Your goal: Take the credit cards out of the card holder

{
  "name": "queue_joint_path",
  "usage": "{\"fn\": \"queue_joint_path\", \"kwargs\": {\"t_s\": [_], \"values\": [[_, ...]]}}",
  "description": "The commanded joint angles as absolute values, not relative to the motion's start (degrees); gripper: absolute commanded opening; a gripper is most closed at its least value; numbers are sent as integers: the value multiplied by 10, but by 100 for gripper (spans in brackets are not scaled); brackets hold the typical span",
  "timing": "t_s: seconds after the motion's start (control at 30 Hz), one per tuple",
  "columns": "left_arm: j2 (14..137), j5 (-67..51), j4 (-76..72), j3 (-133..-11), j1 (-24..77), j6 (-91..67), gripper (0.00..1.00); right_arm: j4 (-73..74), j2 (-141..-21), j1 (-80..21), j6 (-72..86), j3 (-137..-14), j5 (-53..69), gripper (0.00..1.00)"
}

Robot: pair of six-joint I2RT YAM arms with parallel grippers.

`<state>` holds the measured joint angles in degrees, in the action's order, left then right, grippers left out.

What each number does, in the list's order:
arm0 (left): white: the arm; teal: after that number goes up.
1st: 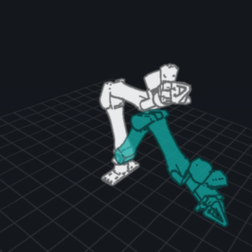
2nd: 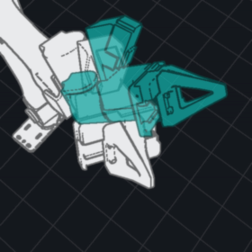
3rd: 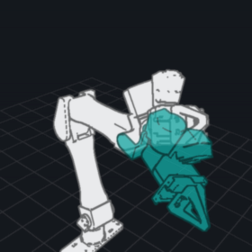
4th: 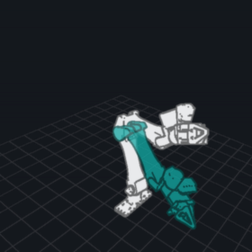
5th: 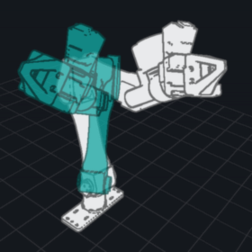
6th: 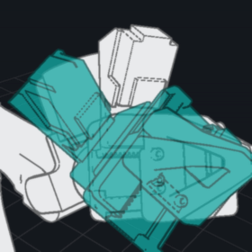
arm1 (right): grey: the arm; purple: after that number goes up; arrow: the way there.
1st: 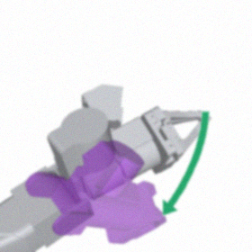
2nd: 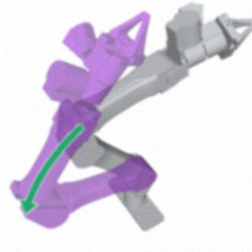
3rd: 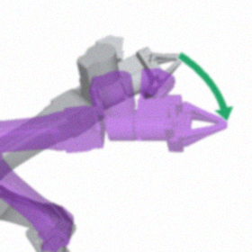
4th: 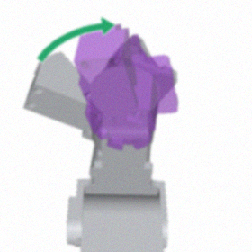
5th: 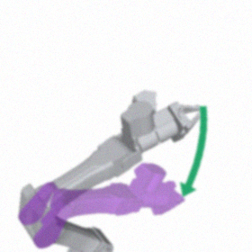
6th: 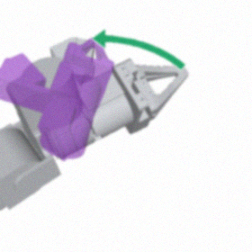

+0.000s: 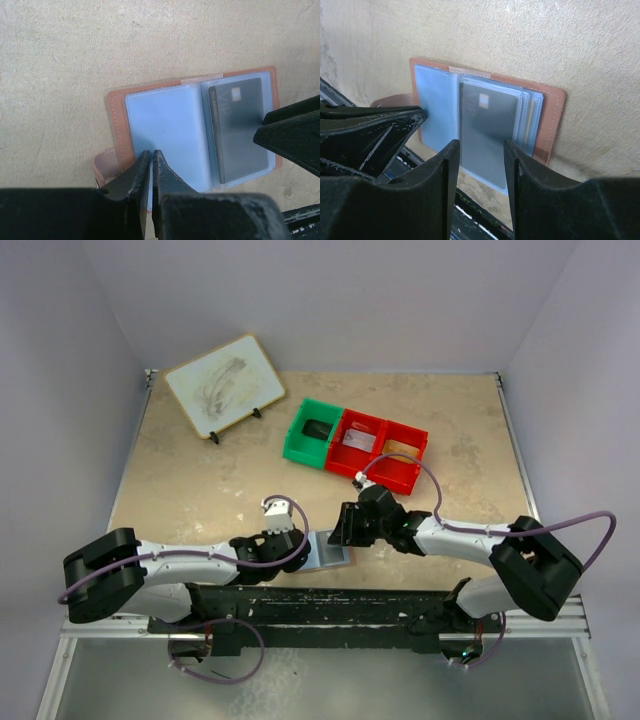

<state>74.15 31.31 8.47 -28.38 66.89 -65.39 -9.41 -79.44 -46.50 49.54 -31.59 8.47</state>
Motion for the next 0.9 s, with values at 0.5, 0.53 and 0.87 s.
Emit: {"fn": "queue_joint_path", "kwargs": {"t_s": [0.5, 0.53, 0.87], "values": [[740, 330, 90, -284, 673, -656, 1, -54, -753, -468, 494, -331, 48, 46], [740, 330, 90, -285, 673, -655, 1, -59, -759, -468, 494, -328, 53, 46], [742, 327, 89, -283, 673, -658, 1, -122, -797, -469, 505, -307, 98, 44]]}}
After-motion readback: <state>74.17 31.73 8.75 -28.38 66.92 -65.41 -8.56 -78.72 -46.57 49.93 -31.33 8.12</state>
